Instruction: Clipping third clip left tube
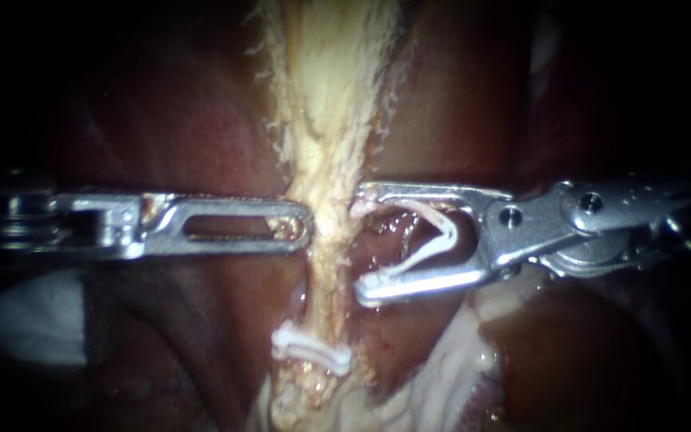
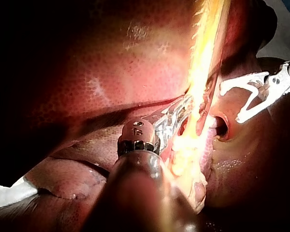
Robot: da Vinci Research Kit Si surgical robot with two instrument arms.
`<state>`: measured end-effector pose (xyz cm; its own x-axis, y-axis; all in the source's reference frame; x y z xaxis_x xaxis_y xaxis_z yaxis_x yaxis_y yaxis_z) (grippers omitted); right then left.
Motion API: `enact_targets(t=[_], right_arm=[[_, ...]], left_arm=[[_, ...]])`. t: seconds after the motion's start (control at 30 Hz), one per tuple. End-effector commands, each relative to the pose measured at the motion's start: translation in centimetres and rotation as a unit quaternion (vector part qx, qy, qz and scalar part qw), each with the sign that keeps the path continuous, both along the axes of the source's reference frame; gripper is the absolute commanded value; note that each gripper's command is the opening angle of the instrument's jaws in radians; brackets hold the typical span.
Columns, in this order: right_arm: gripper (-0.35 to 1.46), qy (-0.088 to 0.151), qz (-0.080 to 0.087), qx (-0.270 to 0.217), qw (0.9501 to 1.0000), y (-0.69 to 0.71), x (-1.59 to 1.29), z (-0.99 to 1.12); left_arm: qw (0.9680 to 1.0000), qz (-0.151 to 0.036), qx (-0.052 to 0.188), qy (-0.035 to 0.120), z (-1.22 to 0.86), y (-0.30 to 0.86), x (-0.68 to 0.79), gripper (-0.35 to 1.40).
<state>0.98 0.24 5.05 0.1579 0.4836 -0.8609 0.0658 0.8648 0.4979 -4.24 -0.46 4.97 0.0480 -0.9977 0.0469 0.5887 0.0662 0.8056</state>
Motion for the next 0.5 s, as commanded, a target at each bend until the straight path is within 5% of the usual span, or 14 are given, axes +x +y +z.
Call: enact_targets(t=[0.03, 0.37, 0.5], right_arm=[[0.60, 0.000, 0.000, 0.000, 1.0000, 0.00, 0.00, -0.01], [0.60, 0.000, -0.004, 0.009, 0.9999, -0.14, 0.05, 0.08], [0.60, -0.012, -0.021, 0.022, 0.9995, -0.27, 0.16, 0.18]], left_arm=[[1.0000, 0.000, 0.000, 0.000, 0.00, 0.00, 0.00, -0.35], [1.0000, -0.003, 0.000, 0.003, -0.20, 0.07, 0.20, -0.35], [0.9998, -0.017, -0.001, 0.013, -0.29, 0.12, 0.39, -0.35]])
